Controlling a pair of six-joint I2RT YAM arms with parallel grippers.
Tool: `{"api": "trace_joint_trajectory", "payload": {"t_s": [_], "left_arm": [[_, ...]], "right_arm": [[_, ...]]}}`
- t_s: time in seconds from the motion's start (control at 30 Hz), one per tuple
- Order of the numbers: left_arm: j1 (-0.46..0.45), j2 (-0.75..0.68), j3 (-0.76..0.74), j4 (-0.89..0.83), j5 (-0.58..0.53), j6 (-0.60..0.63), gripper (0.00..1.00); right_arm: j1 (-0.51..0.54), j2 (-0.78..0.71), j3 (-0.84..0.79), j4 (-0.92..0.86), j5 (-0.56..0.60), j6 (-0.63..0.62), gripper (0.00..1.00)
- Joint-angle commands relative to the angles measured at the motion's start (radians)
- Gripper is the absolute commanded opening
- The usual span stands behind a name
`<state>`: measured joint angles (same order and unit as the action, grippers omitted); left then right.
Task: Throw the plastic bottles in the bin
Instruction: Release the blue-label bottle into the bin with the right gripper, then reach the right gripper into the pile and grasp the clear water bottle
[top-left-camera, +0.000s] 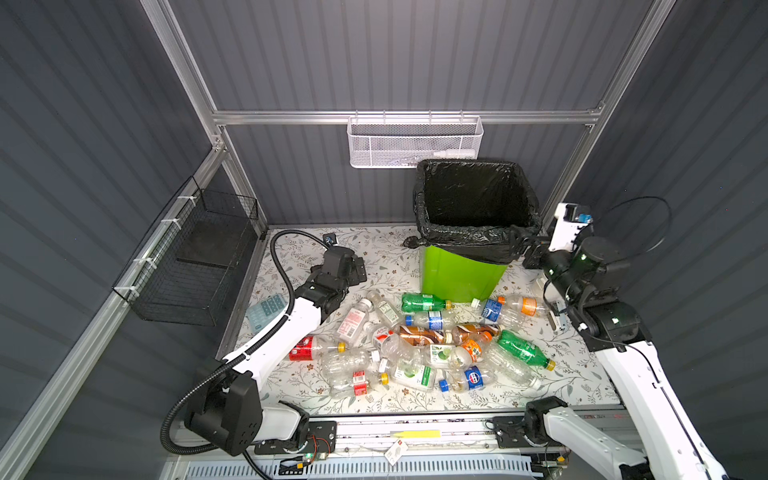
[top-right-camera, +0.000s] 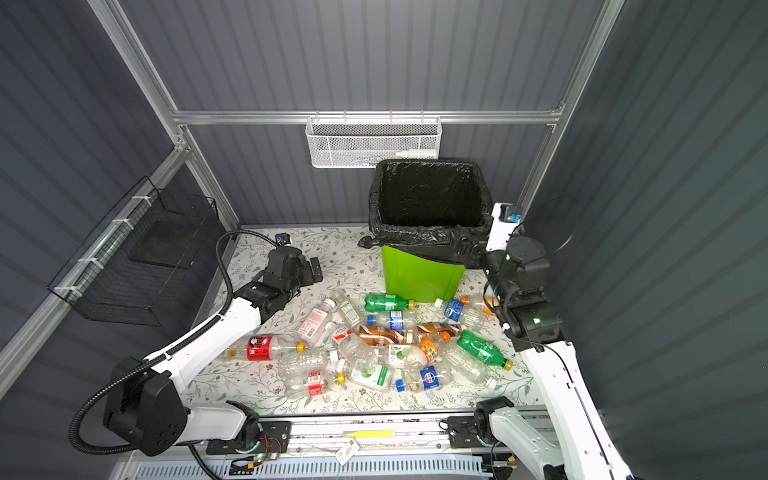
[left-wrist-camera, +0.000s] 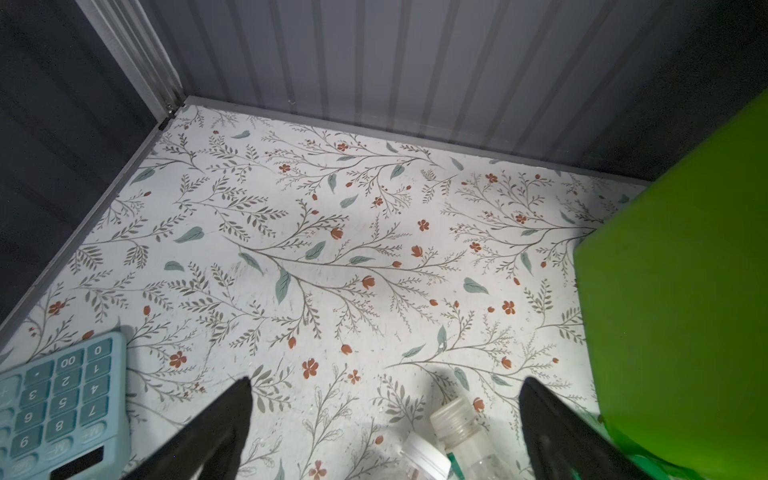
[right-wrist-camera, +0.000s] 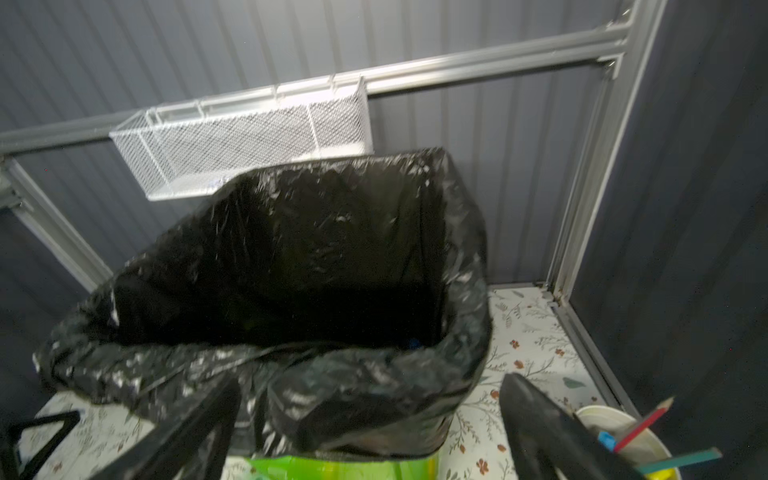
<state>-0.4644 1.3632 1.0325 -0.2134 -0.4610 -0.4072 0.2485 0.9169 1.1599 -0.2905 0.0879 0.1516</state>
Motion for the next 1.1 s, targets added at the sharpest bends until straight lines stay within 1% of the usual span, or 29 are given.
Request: {"api": "trace_joint_trajectory", "payload": {"t_s": [0.0, 0.13, 0.2, 0.3, 0.37, 0.43, 0.57, 0.67, 0.77, 0.93, 1.07], "left_arm": [[0.006, 0.001, 0.003, -0.034, -0.072, -0.044, 1.0], [0.004, 0.037, 0.037, -0.09, -0.091, -0.085, 1.0], [0.004, 0.04, 0.035, -0.096, -0.09, -0.105, 1.0], [0.004, 0.037, 0.019, -0.091, -0.081, -0.133, 1.0], [0.004, 0.037, 0.011, -0.088, -0.084, -0.146, 1.0], [0.004, 0.041, 0.011, -0.096, -0.1, -0.148, 1.0], [0.013, 0.049, 0.017, -0.11, -0.114, -0.148, 1.0], [0.036, 0.055, 0.024, -0.139, -0.113, -0.154, 1.0], [0.069, 0.044, 0.011, -0.148, -0.106, -0.156, 1.0], [0.116, 0.011, -0.024, -0.141, -0.077, -0.143, 1.0], [0.119, 0.002, -0.032, -0.145, -0.085, -0.125, 1.0]], "right_arm": [[0.09, -0.033, -0.011, -0.028, -0.027, -0.031, 0.99], [0.229, -0.003, -0.032, -0.131, 0.049, -0.048, 0.99], [0.272, 0.004, -0.057, -0.164, 0.094, -0.007, 0.99], [0.324, 0.006, -0.117, -0.168, 0.088, 0.065, 0.99], [0.378, 0.026, -0.15, -0.144, 0.096, 0.074, 0.99], [0.435, 0.071, -0.146, -0.134, 0.094, 0.065, 0.99], [0.55, 0.246, -0.043, -0.189, 0.046, 0.02, 0.99], [0.65, 0.412, 0.072, -0.286, 0.014, -0.012, 0.99], [0.717, 0.552, 0.18, -0.37, -0.02, -0.012, 0.99], [0.761, 0.713, 0.297, -0.454, -0.103, 0.004, 0.99], [0.792, 0.815, 0.368, -0.535, -0.115, -0.016, 0.99]]}}
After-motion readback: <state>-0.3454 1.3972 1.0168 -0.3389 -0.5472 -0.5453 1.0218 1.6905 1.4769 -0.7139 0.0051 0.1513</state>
